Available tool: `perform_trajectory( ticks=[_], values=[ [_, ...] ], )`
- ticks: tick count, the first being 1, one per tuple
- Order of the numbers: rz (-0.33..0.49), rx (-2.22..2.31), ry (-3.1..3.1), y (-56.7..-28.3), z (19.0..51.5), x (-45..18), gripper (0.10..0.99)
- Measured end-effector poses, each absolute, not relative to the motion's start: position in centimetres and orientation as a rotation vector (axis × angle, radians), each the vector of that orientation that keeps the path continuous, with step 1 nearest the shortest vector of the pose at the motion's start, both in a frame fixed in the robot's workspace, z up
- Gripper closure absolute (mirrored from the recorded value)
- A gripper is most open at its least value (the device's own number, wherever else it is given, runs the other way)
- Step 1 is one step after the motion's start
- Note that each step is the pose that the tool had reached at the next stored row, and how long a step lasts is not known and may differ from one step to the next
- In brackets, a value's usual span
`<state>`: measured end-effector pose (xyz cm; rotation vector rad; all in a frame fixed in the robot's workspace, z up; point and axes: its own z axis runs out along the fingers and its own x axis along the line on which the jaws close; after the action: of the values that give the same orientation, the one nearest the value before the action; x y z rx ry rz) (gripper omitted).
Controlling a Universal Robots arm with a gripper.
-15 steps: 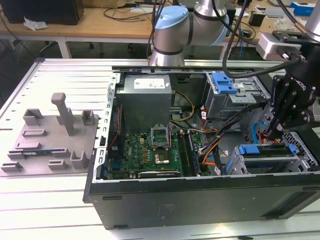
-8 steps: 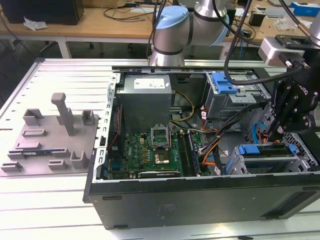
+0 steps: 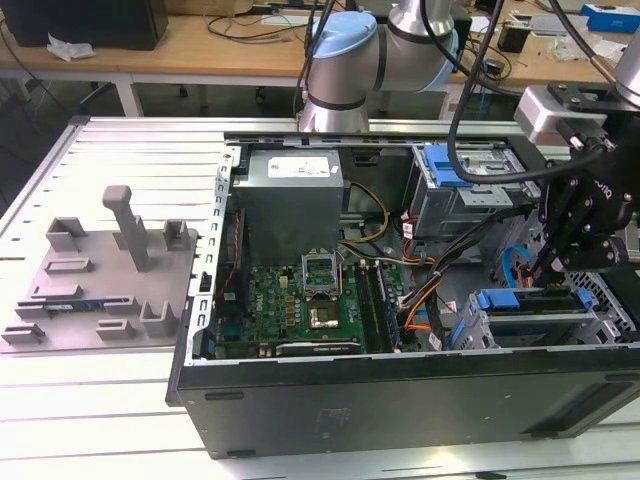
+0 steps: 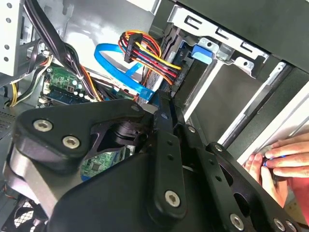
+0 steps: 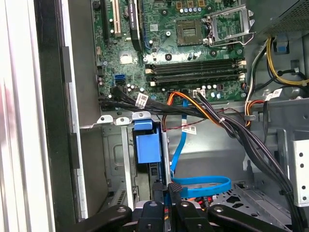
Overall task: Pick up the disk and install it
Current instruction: 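Insert the first disk wire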
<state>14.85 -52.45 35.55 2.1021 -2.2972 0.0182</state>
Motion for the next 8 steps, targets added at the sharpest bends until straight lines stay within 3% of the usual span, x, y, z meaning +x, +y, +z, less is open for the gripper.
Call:
perform_trajectory(
  ticks=[8],
  values=[
    [0.015, 2.103, -2.299, -52.77, 35.24, 14.85, 0.925]
  ],
)
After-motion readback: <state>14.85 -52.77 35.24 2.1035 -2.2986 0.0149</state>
